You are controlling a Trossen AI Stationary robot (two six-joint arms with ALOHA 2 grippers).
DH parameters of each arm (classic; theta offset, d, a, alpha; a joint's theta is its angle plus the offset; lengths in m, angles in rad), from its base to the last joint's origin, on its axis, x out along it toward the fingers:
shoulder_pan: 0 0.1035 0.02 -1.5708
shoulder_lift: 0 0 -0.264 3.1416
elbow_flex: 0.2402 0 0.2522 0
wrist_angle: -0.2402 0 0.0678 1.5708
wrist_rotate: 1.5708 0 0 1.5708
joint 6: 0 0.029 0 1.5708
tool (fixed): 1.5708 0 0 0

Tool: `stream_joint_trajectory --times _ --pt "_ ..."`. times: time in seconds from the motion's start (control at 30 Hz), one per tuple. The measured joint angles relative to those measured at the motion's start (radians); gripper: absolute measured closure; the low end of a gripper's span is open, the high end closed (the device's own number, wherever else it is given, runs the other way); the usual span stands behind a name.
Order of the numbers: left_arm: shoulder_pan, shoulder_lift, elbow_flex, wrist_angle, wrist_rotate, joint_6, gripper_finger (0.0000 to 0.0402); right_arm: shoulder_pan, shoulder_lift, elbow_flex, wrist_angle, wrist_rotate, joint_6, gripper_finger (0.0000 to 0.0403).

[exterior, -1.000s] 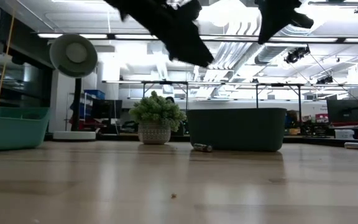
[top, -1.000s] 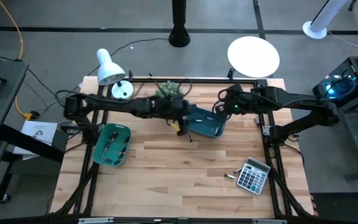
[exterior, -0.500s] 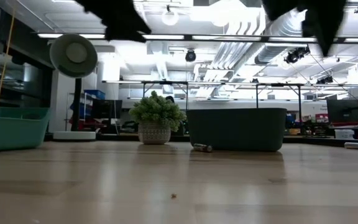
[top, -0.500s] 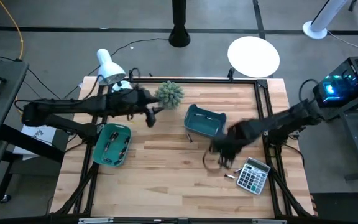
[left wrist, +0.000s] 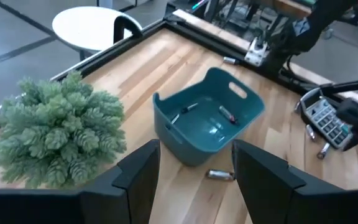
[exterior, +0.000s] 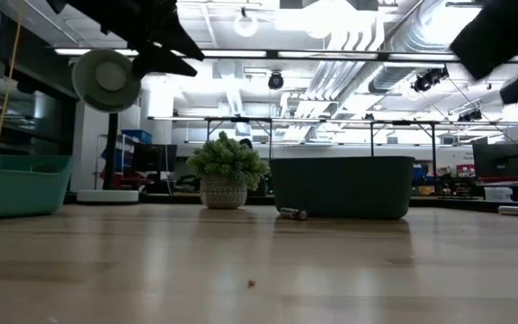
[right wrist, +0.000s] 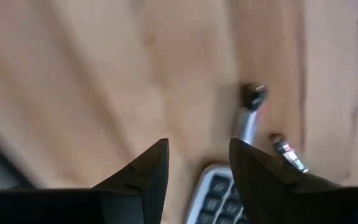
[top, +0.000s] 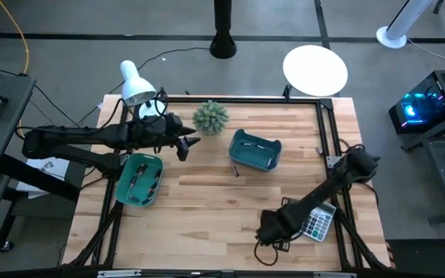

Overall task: Sort batteries
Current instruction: Put the silver battery into the blue bin

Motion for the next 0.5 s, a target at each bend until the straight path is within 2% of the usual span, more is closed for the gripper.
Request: stream_joint_trajectory --times 0.3,0.5 --pt "0.0 0.0 0.0 0.035 0.0 0.042 0.0211 -0.034 0.087 0.0 -0.054 0.031 0.068 0.024" --pt "0.0 0.0 0.0 0.034 0.026 0.016 0.0211 -0.068 0.086 -0.011 -0.045 0.029 -0.023 0.024"
